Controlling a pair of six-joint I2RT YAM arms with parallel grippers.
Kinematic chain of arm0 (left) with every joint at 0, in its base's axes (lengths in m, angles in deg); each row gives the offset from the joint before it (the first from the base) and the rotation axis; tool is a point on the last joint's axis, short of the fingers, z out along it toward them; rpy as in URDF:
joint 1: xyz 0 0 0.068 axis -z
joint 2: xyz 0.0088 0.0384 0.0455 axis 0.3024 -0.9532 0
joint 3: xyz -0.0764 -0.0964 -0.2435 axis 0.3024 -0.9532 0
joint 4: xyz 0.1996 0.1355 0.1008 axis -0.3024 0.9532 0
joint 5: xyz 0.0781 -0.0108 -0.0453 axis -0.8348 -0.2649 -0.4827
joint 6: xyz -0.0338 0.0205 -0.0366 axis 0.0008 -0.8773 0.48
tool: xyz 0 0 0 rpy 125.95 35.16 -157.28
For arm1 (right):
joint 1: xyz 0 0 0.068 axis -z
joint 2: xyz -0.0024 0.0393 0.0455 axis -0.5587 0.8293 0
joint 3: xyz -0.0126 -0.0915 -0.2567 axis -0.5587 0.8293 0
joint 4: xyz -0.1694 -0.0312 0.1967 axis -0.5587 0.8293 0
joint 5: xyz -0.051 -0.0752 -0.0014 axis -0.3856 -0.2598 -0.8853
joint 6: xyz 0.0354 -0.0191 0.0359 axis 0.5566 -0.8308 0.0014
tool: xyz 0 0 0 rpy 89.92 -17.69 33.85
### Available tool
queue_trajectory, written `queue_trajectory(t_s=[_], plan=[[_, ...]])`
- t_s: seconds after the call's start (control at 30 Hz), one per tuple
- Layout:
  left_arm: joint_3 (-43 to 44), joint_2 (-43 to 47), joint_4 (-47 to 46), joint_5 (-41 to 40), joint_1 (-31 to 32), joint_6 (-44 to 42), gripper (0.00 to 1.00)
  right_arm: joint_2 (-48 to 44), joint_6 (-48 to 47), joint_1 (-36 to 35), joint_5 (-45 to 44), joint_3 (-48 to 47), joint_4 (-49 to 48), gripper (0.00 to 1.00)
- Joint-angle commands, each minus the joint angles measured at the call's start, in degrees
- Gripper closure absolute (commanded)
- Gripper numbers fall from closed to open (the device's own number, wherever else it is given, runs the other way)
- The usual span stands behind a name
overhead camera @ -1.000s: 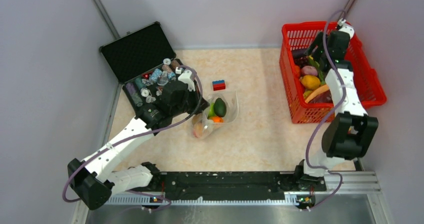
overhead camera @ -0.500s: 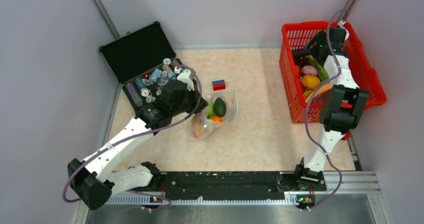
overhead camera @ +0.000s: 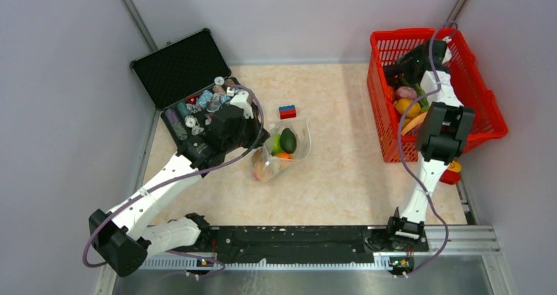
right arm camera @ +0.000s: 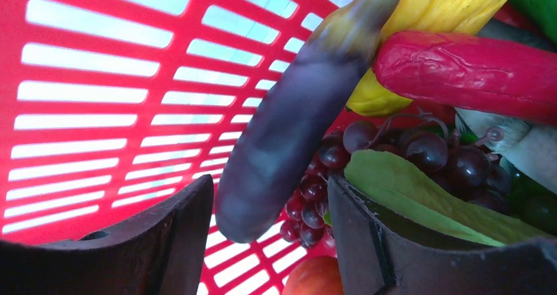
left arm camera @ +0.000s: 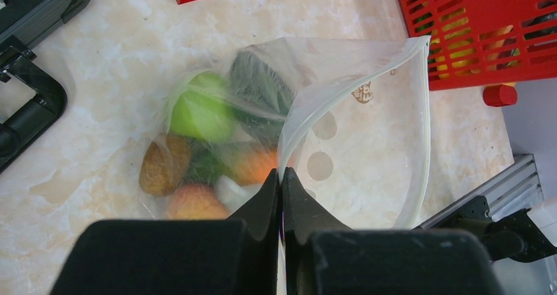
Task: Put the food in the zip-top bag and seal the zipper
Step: Pick up the fake vegetable from the bin.
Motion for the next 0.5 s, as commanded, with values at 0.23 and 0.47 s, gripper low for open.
queue_trajectory(t_s=[0.23,0.47], plan=[[2.4,-0.4,-0.5,-0.8,-0.5,-0.4,1.00,5.0,5.0,-1.3,-7.8,-2.5,-2.5,0.39],[2.1,0.1,-0.4,-0.7,-0.6,0.3,1.00,5.3,8.9,-1.3,1.0,7.4,-19.3,0.47]])
